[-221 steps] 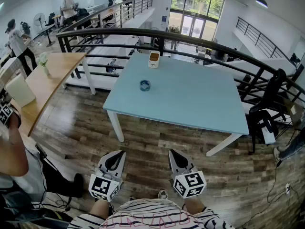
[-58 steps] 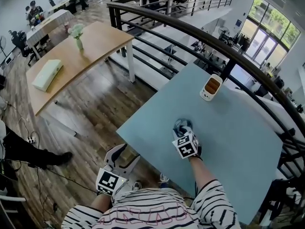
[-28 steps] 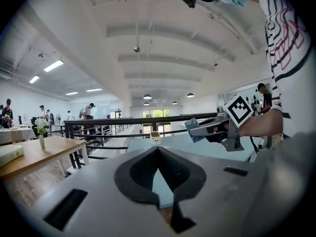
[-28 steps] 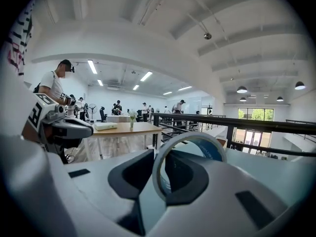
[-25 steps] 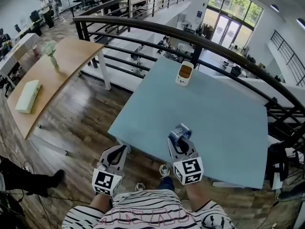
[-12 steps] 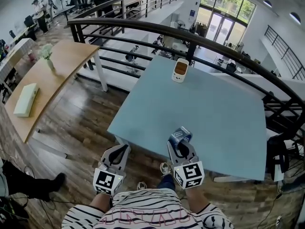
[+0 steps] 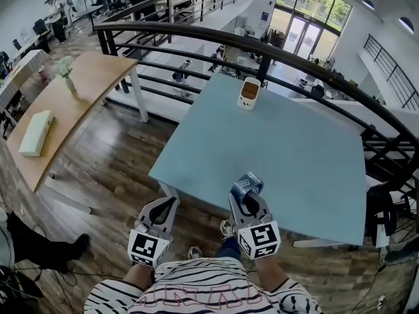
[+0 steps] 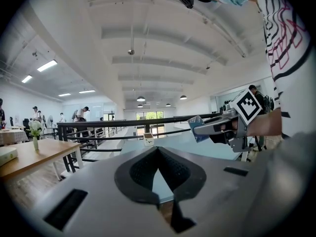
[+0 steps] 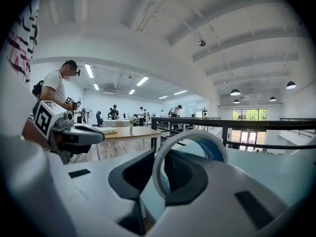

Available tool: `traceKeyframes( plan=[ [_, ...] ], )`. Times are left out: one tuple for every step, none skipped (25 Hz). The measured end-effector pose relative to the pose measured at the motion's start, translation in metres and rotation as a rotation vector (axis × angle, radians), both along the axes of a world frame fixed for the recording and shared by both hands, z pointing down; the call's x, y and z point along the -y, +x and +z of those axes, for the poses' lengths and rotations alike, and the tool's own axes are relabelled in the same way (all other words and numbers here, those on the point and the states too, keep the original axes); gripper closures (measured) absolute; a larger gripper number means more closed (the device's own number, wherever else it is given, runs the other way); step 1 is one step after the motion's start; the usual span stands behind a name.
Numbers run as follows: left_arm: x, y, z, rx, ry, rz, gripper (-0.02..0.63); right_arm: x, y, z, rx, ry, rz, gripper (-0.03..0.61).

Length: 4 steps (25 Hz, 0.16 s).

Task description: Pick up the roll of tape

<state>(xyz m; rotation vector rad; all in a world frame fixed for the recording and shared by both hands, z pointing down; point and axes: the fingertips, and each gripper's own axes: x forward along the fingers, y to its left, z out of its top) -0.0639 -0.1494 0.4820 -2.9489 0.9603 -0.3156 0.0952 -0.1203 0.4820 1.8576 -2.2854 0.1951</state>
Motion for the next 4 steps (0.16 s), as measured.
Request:
traceKeyframes(
  plan=[
    [0.0, -0.001, -0.0001, 0.0, 0.001, 0.0, 0.589, 0.0003, -0.0014, 0.0, -0.001, 0.001, -0.002, 0.5],
    [0.0, -0.0021, 0.0001, 0.001, 0.002, 0.0, 0.589, 0.0008, -0.0027, 0.0001, -0.002, 0.001, -0.003, 0.5],
    [0.0001, -0.0032, 0.0005, 0.002, 0.004, 0.001, 0.589, 0.0013, -0.004, 0.0002, -0.003, 0.002, -0.004, 0.502],
    [0.0001, -0.0043, 0.0009, 0.003, 0.005, 0.001, 0.589, 0.0018, -0.0054, 0.0004, -0.004, 0.002, -0.006, 0.502]
  ],
)
